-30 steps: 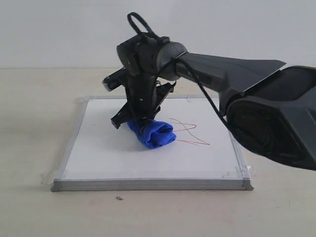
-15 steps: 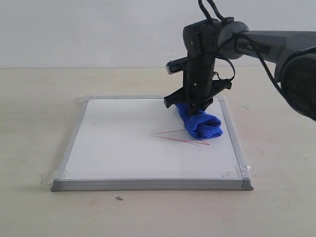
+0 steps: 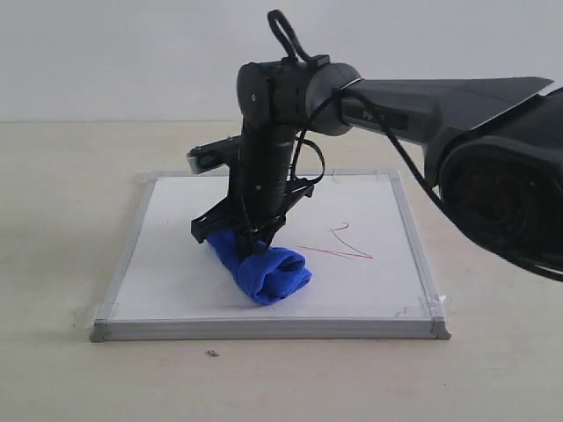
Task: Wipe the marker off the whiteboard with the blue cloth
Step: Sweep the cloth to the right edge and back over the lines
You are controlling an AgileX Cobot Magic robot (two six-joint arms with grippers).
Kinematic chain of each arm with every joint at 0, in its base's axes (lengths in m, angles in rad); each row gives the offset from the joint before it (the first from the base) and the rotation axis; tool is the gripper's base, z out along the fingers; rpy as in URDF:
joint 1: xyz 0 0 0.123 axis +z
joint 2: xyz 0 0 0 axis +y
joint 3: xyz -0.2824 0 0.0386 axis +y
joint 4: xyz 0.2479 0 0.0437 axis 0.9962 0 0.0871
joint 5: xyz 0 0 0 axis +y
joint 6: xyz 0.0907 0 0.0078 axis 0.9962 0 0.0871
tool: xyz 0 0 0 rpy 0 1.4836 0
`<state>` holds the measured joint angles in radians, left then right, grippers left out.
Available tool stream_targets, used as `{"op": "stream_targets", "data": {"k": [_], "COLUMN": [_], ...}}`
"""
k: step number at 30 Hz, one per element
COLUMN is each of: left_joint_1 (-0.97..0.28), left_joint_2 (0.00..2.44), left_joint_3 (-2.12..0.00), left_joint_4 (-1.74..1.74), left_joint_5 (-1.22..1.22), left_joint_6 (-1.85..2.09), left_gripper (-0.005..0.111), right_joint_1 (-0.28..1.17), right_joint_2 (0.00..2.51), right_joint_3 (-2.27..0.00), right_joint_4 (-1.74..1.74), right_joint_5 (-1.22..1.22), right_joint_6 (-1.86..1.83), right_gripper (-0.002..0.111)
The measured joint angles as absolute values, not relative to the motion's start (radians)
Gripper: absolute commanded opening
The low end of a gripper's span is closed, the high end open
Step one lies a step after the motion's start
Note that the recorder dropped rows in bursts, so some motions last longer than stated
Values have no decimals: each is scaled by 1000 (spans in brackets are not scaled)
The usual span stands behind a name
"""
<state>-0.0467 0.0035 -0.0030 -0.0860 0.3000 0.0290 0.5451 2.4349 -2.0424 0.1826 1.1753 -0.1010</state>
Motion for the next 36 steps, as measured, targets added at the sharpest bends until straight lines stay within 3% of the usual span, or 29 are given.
{"op": "stream_targets", "data": {"k": [7, 17, 22, 28, 36], "left_joint_1": [-47, -47, -47, -47, -47], "left_joint_2": [3, 3, 3, 3, 3], "left_joint_3": [-3, -3, -3, -3, -3], "left_joint_4": [-86, -86, -86, -86, -86], "left_joint_5": [300, 300, 300, 300, 300], "left_joint_6": [29, 29, 29, 29, 29], "left_gripper": [5, 5, 5, 5, 5], "right_joint_1": [535, 215, 164, 245, 546], "right_joint_2": [2435, 2435, 2419, 2410, 2404], "right_joint_3": [-2042, -2040, -2008, -1981, -1971], "right_joint_4": [25, -79, -35, -61, -116], "right_joint_5": [1175, 1192, 1178, 1157, 1205], "right_joint_6": [15, 96, 110, 48, -55], "right_gripper": [0, 0, 0, 0, 0]}}
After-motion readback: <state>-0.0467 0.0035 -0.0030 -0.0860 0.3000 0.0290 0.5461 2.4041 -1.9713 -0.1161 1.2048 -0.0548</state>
